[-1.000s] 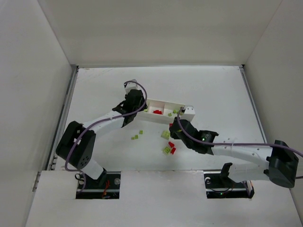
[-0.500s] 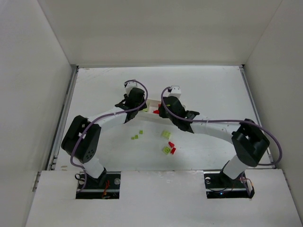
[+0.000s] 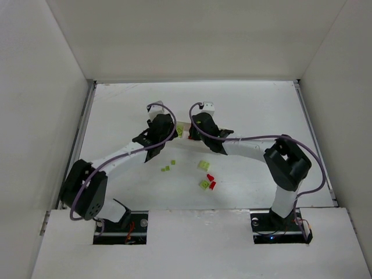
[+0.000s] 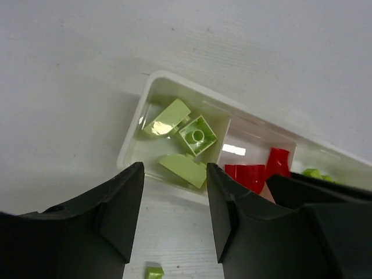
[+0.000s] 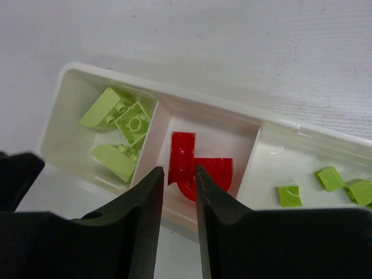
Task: Sort the legos into containers by color
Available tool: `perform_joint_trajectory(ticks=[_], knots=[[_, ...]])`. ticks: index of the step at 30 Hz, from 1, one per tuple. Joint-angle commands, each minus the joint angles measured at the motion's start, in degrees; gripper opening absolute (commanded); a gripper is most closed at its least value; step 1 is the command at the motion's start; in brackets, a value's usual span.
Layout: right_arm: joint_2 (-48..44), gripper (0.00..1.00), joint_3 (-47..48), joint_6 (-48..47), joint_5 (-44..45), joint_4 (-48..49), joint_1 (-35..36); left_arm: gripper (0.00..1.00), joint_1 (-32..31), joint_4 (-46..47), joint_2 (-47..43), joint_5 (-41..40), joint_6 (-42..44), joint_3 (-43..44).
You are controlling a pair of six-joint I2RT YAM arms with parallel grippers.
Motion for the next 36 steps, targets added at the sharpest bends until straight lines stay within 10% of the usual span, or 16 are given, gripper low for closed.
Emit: perform_joint_trajectory(ticks=[1, 12, 19, 25, 36], knots=[[0.45, 0.4, 3.22, -0.74, 0.06, 2.69, -0.21, 0.43, -3.01, 1.43, -7.7, -2.21, -1.21, -4.04], [-7.35, 0.42, -3.35, 0.4, 3.04, 3.04, -0.22, 0.42, -21.37, -1.21, -21.78, -4.76, -4.99, -18.29], [-23.6, 0.27, -21.27, 5.32, 6.65, 2.34, 0.05, 0.48, -29.91, 2.04, -10.81, -5.81, -5.08, -14.43], [-34.95, 0.47, -32.36, 9.36, 6.83, -2.22, 2.68, 0.61, -31.76, 5.82, -2.1, -3.36, -1.39, -10.03], [-41.12, 0.52, -39.41, 16.48, 8.58, -7.76, 10.68, 0.61, -30.62, 7.49, 8.18, -1.68, -0.08, -3.62]])
